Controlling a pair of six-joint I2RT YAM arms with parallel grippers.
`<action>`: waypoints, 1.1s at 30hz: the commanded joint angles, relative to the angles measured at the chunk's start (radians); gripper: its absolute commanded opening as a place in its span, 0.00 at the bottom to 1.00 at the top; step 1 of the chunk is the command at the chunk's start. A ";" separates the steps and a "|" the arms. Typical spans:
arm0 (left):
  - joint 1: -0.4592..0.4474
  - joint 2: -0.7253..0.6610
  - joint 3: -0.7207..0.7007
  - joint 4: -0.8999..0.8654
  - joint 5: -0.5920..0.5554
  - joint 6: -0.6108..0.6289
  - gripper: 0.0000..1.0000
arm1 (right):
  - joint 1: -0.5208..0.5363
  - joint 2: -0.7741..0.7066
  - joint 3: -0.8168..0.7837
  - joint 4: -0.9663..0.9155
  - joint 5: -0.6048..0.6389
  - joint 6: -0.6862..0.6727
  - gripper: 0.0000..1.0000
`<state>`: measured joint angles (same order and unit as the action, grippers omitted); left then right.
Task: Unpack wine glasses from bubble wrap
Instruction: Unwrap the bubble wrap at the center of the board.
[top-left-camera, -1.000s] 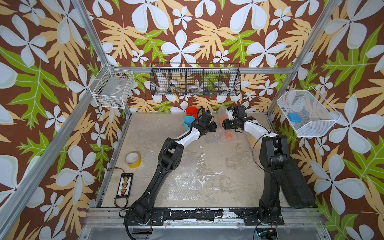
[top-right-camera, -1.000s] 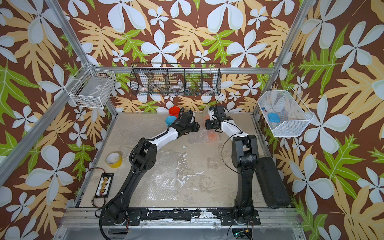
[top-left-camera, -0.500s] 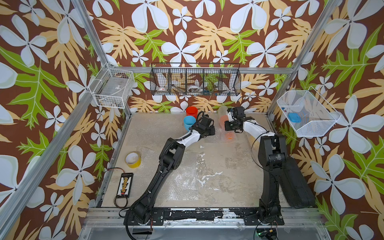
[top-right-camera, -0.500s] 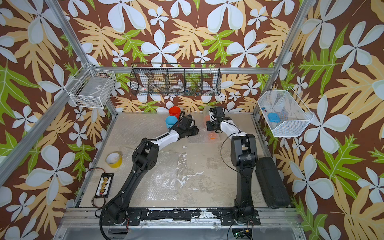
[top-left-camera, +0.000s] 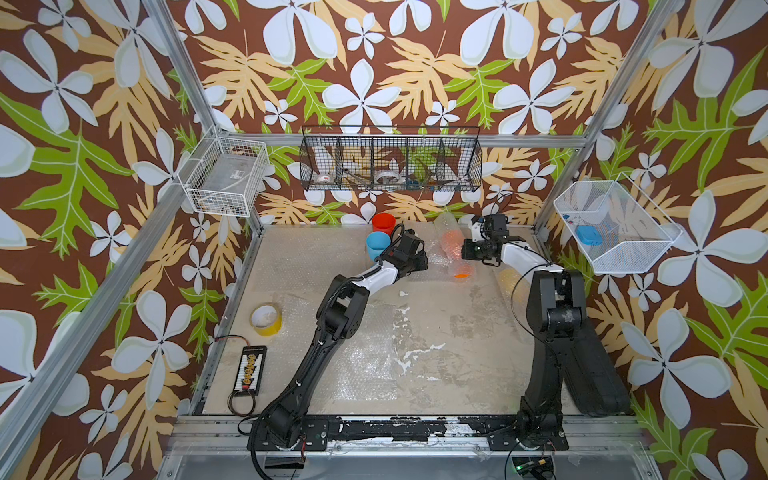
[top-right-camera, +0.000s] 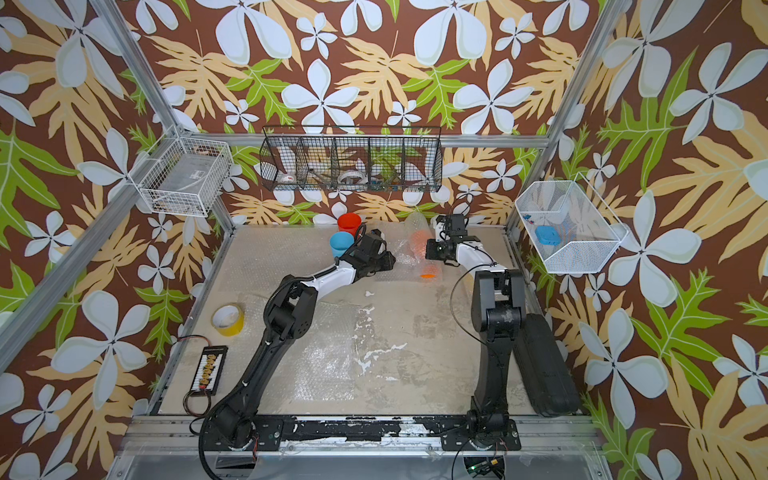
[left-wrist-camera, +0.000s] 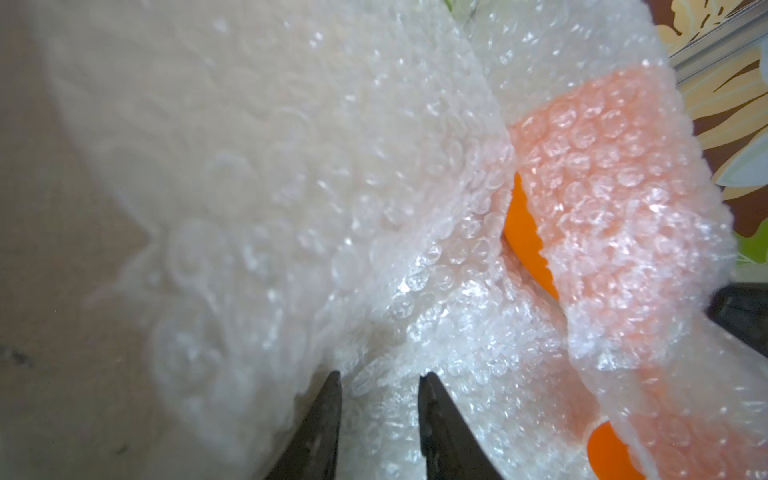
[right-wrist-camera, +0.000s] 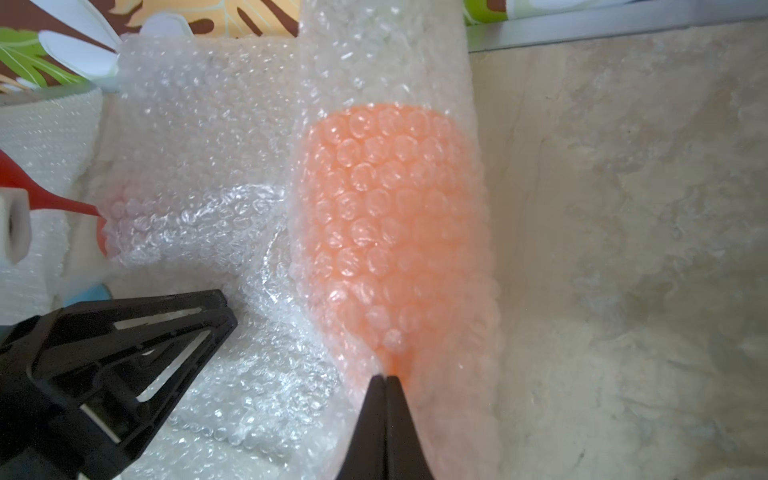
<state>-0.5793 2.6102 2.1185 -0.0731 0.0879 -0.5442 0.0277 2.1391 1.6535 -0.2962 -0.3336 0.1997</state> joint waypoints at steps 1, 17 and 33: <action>0.003 -0.002 -0.018 -0.086 -0.004 -0.010 0.35 | -0.034 -0.015 -0.038 0.109 -0.095 0.084 0.00; 0.003 -0.047 -0.074 -0.077 -0.004 0.007 0.34 | -0.104 0.011 -0.094 0.288 -0.172 0.235 0.00; 0.006 -0.064 -0.046 -0.090 0.013 0.021 0.34 | -0.163 -0.079 -0.159 0.295 -0.167 0.223 0.29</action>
<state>-0.5770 2.5603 2.0617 -0.0998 0.0933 -0.5396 -0.1337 2.0907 1.5024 -0.0162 -0.5110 0.4431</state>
